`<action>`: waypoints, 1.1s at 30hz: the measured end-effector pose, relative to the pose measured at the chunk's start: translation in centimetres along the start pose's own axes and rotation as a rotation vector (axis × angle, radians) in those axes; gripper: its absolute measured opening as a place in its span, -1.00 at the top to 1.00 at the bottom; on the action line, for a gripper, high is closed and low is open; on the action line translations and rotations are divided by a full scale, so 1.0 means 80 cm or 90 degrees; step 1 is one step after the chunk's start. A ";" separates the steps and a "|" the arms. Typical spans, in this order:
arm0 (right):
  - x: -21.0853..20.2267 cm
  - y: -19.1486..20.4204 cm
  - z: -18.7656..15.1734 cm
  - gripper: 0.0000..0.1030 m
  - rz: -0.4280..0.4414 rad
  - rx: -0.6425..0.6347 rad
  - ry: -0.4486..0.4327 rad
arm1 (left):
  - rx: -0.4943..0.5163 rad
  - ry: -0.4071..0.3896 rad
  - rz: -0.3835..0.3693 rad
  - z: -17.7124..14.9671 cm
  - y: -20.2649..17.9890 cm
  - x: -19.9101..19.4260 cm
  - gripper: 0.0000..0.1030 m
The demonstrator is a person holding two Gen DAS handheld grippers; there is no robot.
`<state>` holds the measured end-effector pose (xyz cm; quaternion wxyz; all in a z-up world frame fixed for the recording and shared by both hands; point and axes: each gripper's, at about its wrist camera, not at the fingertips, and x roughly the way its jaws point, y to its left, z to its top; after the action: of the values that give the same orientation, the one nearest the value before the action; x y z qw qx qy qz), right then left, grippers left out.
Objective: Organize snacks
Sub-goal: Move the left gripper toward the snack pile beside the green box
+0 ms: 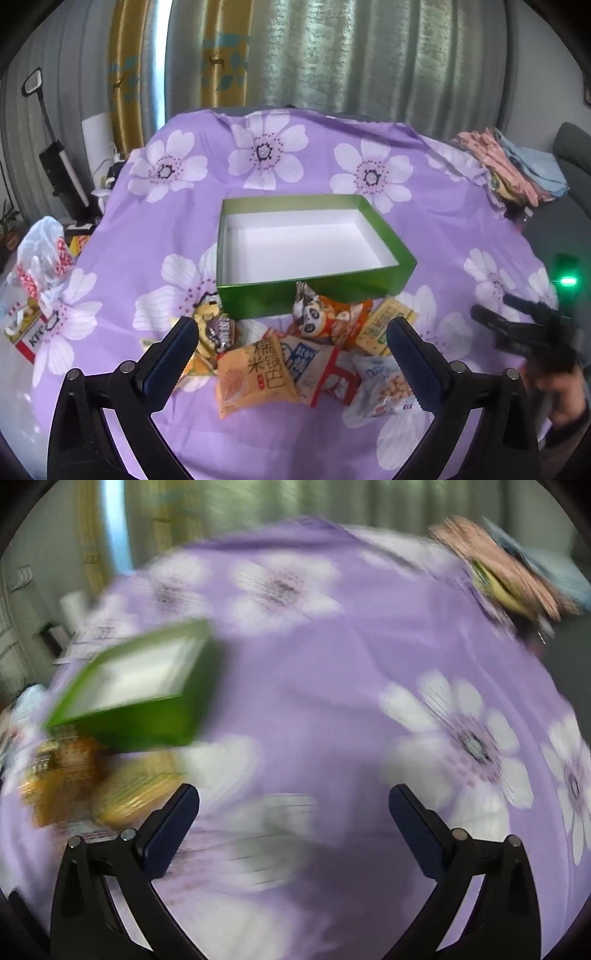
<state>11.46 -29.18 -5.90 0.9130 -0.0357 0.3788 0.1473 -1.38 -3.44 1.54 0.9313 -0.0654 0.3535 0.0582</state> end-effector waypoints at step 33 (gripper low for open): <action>-0.150 0.183 -0.022 -1.00 0.169 -0.155 -0.083 | 0.015 -0.046 0.009 -0.023 -0.001 -0.066 -0.96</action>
<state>-2.13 -18.39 1.95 0.8970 -0.0863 0.2994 0.3134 -6.50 -4.15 3.73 0.9438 -0.0496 0.3207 0.0626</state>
